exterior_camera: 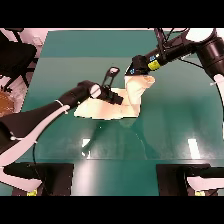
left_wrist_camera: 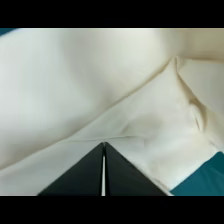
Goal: Fold the shirts.
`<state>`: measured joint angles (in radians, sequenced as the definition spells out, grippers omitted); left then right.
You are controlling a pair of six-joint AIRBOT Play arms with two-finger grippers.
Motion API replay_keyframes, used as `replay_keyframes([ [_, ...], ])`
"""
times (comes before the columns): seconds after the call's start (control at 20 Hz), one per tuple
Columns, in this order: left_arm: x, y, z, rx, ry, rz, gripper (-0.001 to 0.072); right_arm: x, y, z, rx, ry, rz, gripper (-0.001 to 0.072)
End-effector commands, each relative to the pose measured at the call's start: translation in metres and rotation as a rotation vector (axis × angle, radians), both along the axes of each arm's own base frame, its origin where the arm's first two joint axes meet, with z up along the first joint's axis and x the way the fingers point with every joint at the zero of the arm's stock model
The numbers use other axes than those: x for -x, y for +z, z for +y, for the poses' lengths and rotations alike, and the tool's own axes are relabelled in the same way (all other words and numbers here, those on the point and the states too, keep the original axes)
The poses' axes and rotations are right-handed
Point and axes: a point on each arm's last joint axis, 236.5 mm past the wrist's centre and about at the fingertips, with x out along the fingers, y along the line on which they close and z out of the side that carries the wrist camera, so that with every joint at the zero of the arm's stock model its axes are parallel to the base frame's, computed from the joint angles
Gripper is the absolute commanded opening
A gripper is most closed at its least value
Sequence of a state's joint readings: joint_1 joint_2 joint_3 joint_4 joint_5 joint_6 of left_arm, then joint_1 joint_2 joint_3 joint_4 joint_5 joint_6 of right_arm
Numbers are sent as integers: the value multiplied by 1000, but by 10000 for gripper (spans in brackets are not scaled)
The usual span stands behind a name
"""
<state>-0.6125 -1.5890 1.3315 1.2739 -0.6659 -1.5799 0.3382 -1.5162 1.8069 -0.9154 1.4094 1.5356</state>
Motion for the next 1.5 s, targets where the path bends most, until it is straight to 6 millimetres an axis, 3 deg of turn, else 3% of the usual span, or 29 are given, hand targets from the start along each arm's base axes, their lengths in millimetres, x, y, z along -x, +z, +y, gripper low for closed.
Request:
replay_keyframes([
  [0.0, -27, 27, 56, -30, 74, -43, 20, -3, -8, 16, -13, -11, 15, 22],
  [0.2, -46, 44, 137, -129, 174, -52, 20, -2, -27, 63, -39, 2, 27, 22],
  [0.35, -56, 62, 194, -182, 259, -81, 21, 2, -57, 93, -35, 2, 83, 22],
  [0.5, -63, 89, 236, -173, 348, -125, 21, 4, -92, 121, -23, 3, 127, 22],
  [0.6, -62, 102, 252, -172, 378, -145, 21, 7, -116, 137, -15, -5, 164, 22],
  [0.7, -59, 106, 254, -207, 339, -165, 21, 13, -137, 150, -7, -11, 204, 22],
  [0.8, -56, 105, 254, -211, 336, -153, 22, 17, -145, 164, -11, -9, 200, 22],
  [0.95, -55, 105, 254, -210, 336, -149, 22, 10, -139, 179, -57, -47, 158, 23],
  [1.15, -55, 105, 254, -207, 336, -149, 21, 6, -138, 180, -67, -71, 164, 47],
  [1.25, -55, 106, 253, -203, 336, -150, 21, -3, -132, 184, -101, -97, 142, 477],
  [1.45, -55, 106, 253, -203, 336, -150, 21, -34, -86, 208, -349, -236, 131, 492],
])
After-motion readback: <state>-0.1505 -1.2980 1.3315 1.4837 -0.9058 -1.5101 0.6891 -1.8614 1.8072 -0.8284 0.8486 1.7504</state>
